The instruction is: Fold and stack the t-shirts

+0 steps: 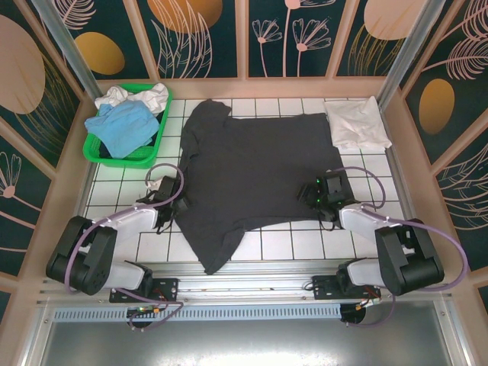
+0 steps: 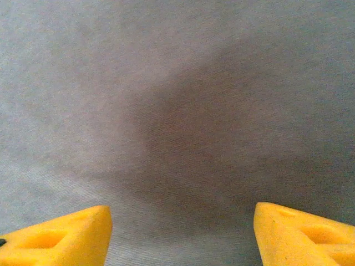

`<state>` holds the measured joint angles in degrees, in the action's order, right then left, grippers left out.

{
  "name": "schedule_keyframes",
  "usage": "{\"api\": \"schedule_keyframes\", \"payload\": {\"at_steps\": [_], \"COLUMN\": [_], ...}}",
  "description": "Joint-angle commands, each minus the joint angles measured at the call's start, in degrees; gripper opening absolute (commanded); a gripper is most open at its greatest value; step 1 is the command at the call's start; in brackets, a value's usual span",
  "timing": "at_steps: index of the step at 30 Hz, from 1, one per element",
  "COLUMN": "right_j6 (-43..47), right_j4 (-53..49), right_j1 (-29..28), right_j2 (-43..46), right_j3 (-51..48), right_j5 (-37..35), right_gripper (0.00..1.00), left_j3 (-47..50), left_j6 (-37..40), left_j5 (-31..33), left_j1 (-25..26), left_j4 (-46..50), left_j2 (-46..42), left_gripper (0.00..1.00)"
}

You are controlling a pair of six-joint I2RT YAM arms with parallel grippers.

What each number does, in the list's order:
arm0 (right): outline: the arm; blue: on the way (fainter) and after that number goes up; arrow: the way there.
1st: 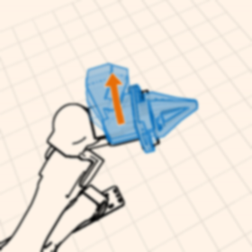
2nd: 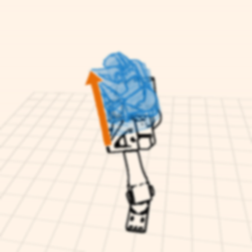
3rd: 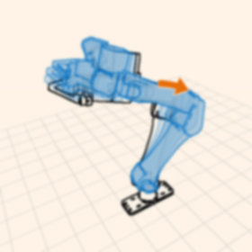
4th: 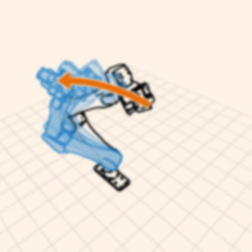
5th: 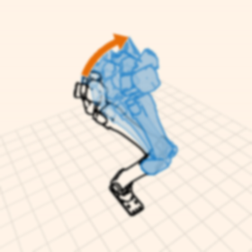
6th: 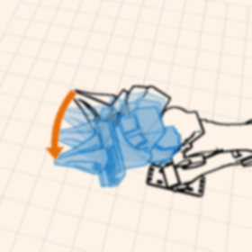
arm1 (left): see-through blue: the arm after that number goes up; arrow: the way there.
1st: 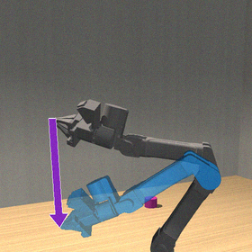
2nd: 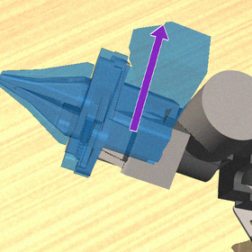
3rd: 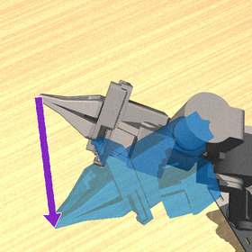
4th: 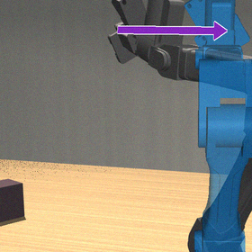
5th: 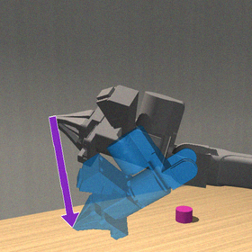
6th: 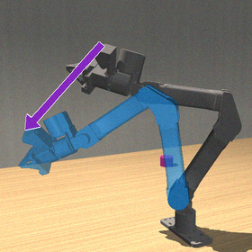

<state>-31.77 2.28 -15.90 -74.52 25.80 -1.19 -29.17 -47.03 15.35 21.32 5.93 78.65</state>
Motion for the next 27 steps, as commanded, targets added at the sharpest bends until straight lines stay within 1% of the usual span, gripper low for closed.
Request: {"api": "schedule_keyframes", "payload": {"at_steps": [1, 3, 4, 5, 6, 8, 9, 10, 13, 15, 16, 17, 19, 20, 22, 25, 27], "right_j6": [2.23, 3.95, 5.47, 7.41, 9.21, 12.65, 14.61, 16.80, 22.97, 24.50, 25.10, 25.62, 26.38, 26.30, 24.78, 20.09, 17.62], "right_j4": [-4.43, -2.81, -1.05, 1.51, 3.78, 7.92, 9.29, 9.70, 7.43, 7.75, 8.20, 8.79, 8.72, 8.97, 10.09, 12.53, 15.85], "right_j1": [1.39, -0.96, -3.65, -6.95, -10.25, -16.51, -19.98, -23.66, -34.31, -38.64, -40.37, -41.88, -43.86, -43.91, -42.32, -37.09, -33.91], "right_j2": [4.42, 7.88, 9.49, 10.50, 10.71, 9.11, 7.12, 4.54, -4.24, -8.95, -10.97, -12.51, -14.72, -15.40, -15.44, -12.88, -9.74], "right_j3": [0.62, 1.25, 1.58, 1.92, 2.25, 3.77, 4.97, 6.72, 13.25, 15.93, 16.99, 17.76, 18.80, 18.50, 16.47, 12.22, 8.38], "right_j5": [1.32, 5.43, 7.12, 8.56, 9.84, 12.33, 13.39, 13.52, 10.39, 9.29, 10.22, 10.59, 9.29, 7.19, 2.40, 0.58, 1.29], "right_gripper": [0.69, 0.68, 0.63, 0.60, 0.60, 0.58, 0.58, 0.58, 0.59, 0.59, 0.58, 0.58, 0.58, 0.58, 0.58, 0.58, 0.58], "left_j3": [2.97, 4.24, 4.47, 4.42, 4.45, 4.80, 4.83, 4.39, 1.13, -1.45, -2.82, -4.37, -10.05, -13.87, -21.71, -33.11, -40.14], "left_j6": [1.21, 0.88, 0.95, 1.09, 1.28, 1.77, 2.14, 2.37, 3.43, 4.69, 5.40, 6.38, 8.24, 9.76, 12.47, 17.77, 20.43], "left_j5": [-2.75, -3.15, -2.88, -2.38, -2.10, -3.27, -4.37, -4.84, -3.16, -4.64, -6.38, -8.76, -12.13, -13.28, -13.67, -11.40, -6.33], "left_j1": [-0.38, -0.39, -0.57, -0.86, -1.25, -2.80, -3.68, -4.35, -4.65, -4.65, -4.65, -4.64, -4.62, -4.66, -4.65, -4.57, -4.57], "left_j4": [0.31, 0.30, 1.12, 2.10, 2.73, 2.50, 2.18, 2.48, 4.59, 2.82, 0.39, -2.17, -4.43, -4.23, -3.09, 0.11, 3.92], "left_j2": [-2.11, -4.41, -5.52, -6.44, -7.29, -9.52, -10.49, -11.50, -13.12, -12.66, -11.59, -9.75, -3.34, 0.89, 9.27, 21.29, 28.58], "left_gripper": [0.70, 0.69, 0.67, 0.63, 0.58, 0.42, 0.40, 0.39, 0.38, 0.43, 0.47, 0.48, 0.47, 0.45, 0.45, 0.53, 0.59]}}
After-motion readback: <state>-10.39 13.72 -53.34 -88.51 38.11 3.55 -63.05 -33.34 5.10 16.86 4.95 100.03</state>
